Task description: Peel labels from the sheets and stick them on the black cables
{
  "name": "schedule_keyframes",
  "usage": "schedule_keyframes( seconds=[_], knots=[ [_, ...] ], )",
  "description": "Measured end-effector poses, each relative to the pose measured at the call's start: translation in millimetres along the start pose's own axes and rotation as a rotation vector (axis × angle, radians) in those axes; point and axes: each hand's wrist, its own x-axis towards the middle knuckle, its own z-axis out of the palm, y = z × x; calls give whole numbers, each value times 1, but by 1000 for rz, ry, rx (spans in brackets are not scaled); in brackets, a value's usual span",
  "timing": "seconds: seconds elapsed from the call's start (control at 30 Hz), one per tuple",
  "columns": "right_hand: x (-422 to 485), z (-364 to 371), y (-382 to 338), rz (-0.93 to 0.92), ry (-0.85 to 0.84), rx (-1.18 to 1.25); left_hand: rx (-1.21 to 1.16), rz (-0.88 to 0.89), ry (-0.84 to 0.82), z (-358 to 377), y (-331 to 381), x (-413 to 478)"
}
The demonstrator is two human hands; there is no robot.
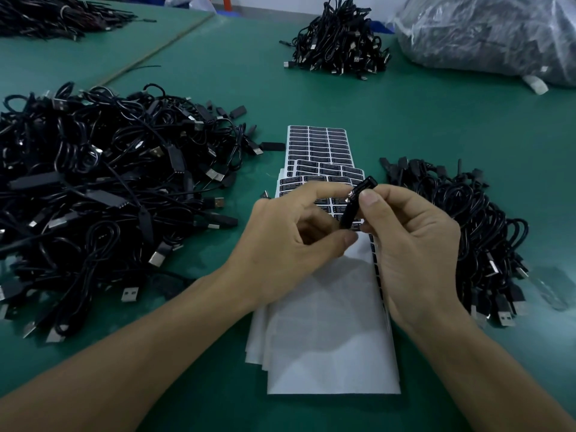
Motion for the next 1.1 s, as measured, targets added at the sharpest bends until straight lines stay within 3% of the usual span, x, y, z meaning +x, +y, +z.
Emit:
schedule_keyframes(
  seconds=[0.33,1.1],
  knots=[
    [1,0,-2,78,-47,72,-162,-78,53,1,1,3],
    [0,-2,-7,-57,-113,-123,-173,-61,46,-1,2,2]
  ],
)
